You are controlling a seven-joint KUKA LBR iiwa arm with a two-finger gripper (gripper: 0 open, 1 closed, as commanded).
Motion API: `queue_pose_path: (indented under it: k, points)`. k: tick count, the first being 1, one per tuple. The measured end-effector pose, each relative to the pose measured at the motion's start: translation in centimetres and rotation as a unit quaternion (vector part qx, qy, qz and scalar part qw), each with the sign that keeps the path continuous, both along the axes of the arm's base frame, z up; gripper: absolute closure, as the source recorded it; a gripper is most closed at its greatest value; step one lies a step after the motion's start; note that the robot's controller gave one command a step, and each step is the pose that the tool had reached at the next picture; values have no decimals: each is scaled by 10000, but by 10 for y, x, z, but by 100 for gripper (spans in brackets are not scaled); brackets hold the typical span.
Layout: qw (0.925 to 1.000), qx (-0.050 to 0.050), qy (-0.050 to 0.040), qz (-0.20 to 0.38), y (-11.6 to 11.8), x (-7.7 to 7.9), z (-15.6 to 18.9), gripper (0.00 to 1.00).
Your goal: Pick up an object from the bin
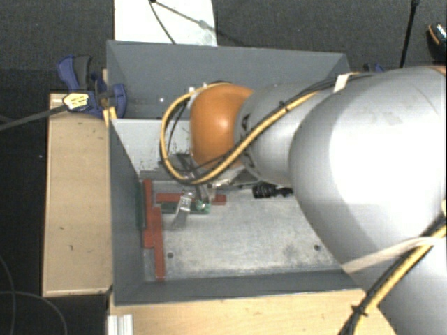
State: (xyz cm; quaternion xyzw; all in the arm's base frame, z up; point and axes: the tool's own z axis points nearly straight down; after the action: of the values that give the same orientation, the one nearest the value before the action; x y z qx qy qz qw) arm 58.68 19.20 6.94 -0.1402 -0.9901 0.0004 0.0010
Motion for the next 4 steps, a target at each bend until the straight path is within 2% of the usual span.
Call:
queue_pose_path:
  k: [1,2,3,4]
  points:
    - [9977,-7,-3,-684,-58,-2,1,0]
    - [9978,4,-8,-663,-56,-2,1,100]
    - [9979,5,-25,-654,-56,-1,9,100]
    - [9979,13,-42,-641,-56,1,56,100]
